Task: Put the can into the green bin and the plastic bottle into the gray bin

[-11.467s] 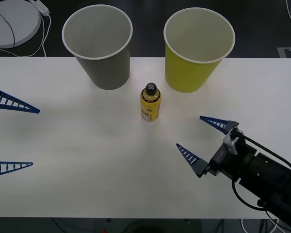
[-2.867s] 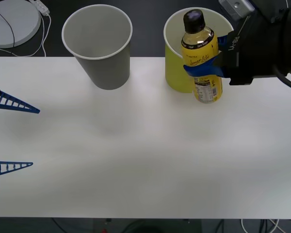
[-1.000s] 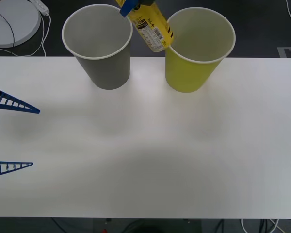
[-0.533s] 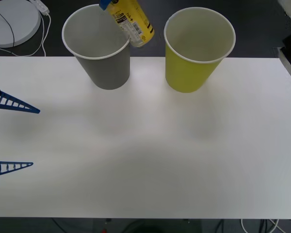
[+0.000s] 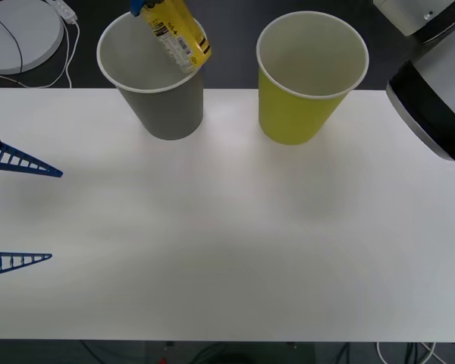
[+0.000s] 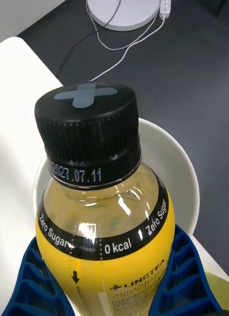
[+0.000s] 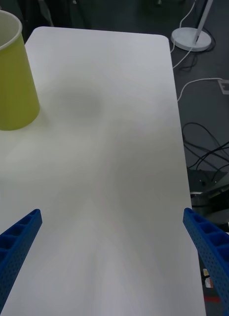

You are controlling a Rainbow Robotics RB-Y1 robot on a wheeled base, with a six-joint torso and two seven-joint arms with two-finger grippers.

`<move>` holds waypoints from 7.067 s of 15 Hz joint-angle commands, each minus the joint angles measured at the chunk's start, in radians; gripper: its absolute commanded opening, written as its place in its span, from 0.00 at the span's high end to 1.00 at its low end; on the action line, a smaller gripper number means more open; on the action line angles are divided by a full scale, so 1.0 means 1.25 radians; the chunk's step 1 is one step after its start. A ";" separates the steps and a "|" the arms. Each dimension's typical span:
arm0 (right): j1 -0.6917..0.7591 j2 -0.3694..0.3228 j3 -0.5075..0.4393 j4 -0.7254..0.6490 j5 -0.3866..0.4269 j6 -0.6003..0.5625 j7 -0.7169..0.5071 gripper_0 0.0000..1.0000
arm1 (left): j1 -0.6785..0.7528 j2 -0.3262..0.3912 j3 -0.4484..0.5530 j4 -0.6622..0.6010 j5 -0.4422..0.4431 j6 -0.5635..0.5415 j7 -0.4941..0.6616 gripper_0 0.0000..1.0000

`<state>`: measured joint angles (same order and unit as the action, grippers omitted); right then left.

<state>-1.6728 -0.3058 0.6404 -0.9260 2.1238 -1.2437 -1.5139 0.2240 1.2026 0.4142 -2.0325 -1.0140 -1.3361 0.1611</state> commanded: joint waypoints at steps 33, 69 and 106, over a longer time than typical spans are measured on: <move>0.021 -0.045 0.044 -0.043 -0.080 0.060 0.026 0.00 | 0.000 0.000 0.000 0.000 0.000 0.000 0.000 0.00; 0.970 -0.574 -0.447 -1.039 -0.442 0.080 0.458 0.00 | 0.000 0.000 0.000 0.000 0.000 0.000 0.000 0.00; 1.515 -0.762 -0.749 -0.878 -0.946 0.062 1.142 0.00 | 0.000 0.000 0.000 0.000 0.000 0.000 0.000 0.00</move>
<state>0.2200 -1.2579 -0.2959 -2.0383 0.9572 -1.1581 -0.1161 0.2240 1.2026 0.4142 -2.0325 -1.0140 -1.3361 0.1611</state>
